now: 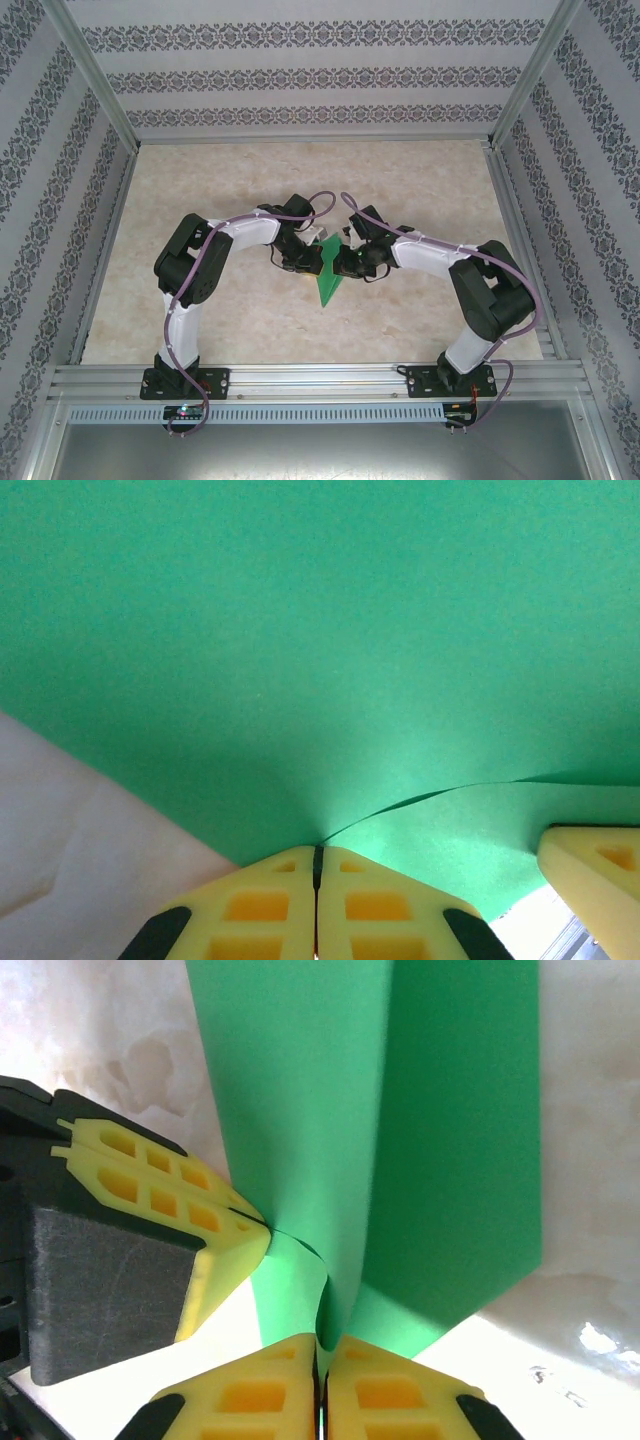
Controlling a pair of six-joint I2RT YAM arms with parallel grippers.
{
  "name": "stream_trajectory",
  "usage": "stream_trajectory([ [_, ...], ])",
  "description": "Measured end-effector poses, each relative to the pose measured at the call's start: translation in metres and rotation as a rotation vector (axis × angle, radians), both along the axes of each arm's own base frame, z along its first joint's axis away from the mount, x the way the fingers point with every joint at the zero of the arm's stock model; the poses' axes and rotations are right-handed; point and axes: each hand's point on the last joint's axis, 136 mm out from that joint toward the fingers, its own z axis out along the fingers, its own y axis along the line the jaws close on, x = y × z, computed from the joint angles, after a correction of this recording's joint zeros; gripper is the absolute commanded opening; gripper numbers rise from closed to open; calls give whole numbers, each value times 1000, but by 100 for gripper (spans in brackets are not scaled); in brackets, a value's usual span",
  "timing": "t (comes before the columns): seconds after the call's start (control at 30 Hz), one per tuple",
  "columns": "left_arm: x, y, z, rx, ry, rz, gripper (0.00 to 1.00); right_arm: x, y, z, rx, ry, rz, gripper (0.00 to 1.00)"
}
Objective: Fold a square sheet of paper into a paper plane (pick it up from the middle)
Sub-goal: Fourth fold the wing at the center of the table.
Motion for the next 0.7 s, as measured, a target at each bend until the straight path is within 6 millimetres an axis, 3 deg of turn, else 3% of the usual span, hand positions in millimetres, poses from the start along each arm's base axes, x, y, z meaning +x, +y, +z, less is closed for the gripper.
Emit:
stream_trajectory([
  [0.4,0,0,0,-2,-3,0,8,3,8,-9,-68,-3,35,8],
  [0.7,-1,0,0,-12,-10,0,8,5,26,-4,45,4,29,9],
])
